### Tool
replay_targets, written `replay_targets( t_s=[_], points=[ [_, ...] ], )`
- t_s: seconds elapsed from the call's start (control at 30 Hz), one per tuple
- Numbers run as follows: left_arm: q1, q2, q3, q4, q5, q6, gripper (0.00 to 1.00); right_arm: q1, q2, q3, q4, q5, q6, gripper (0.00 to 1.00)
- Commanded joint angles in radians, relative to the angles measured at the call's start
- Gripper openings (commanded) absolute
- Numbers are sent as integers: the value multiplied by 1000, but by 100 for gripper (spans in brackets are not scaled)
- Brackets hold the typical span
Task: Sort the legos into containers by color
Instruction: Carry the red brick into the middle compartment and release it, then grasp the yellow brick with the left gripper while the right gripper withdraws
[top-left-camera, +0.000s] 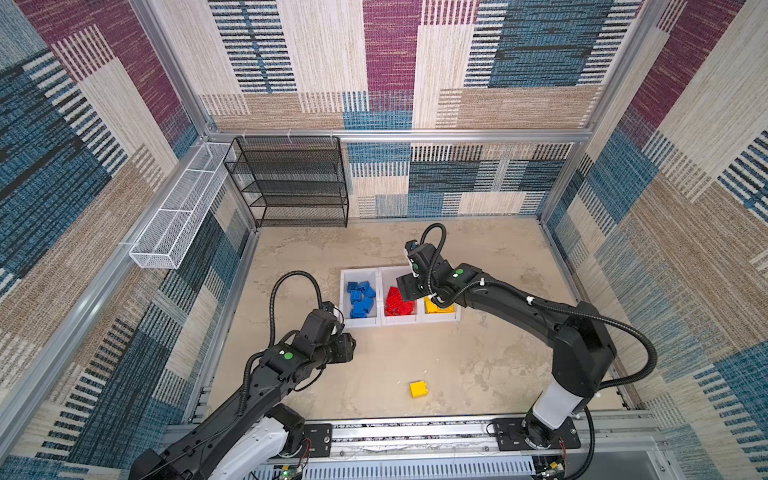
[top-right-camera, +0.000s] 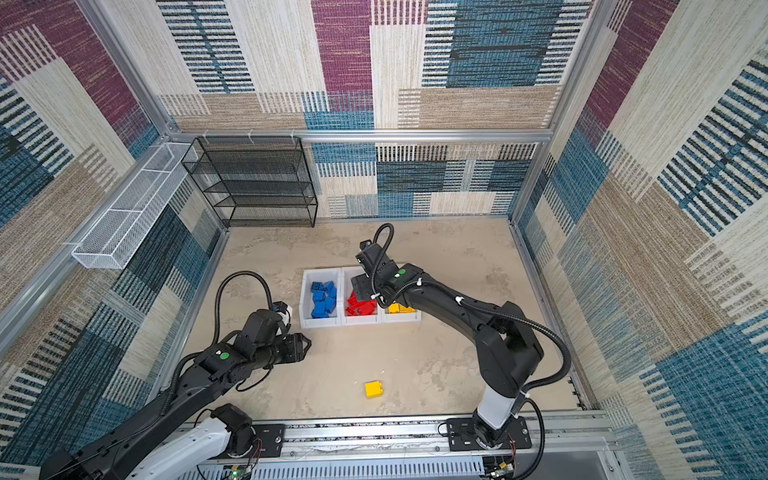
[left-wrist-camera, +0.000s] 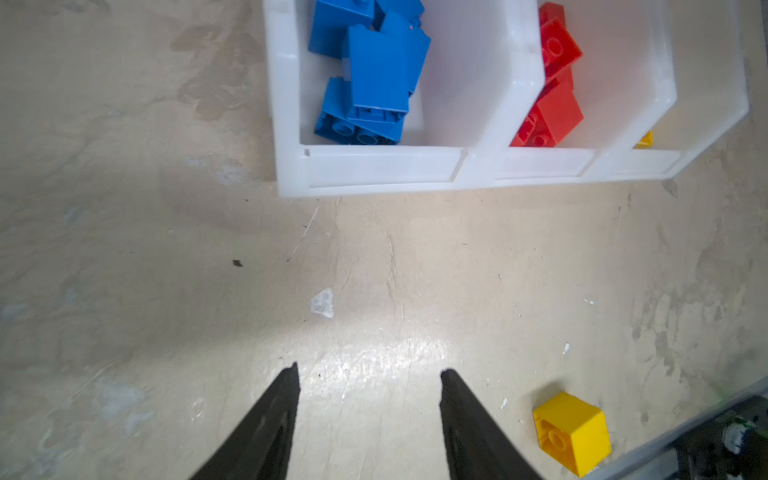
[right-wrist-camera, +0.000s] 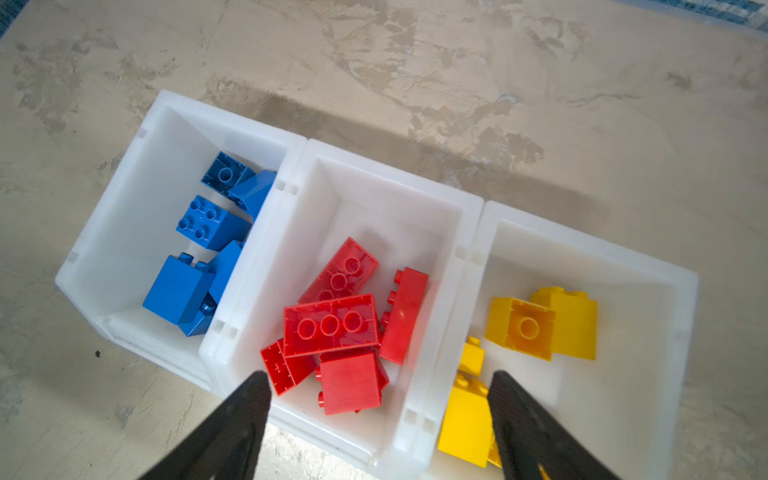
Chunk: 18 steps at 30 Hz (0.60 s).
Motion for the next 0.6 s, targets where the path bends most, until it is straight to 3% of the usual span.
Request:
replay_targets(
  t_s=[0.0, 0.2, 0.57],
  points=[
    [-86, 37, 13, 62, -5, 42, 58, -37, -81, -76, 29, 4, 56, 85],
    [-296, 218, 84, 156, -3, 143, 58, -134, -255, -258, 49, -23, 111, 86],
    [-517, 553, 287, 159, 79, 392, 59, -285, -476, -434, 39, -58, 144, 88]
  ],
)
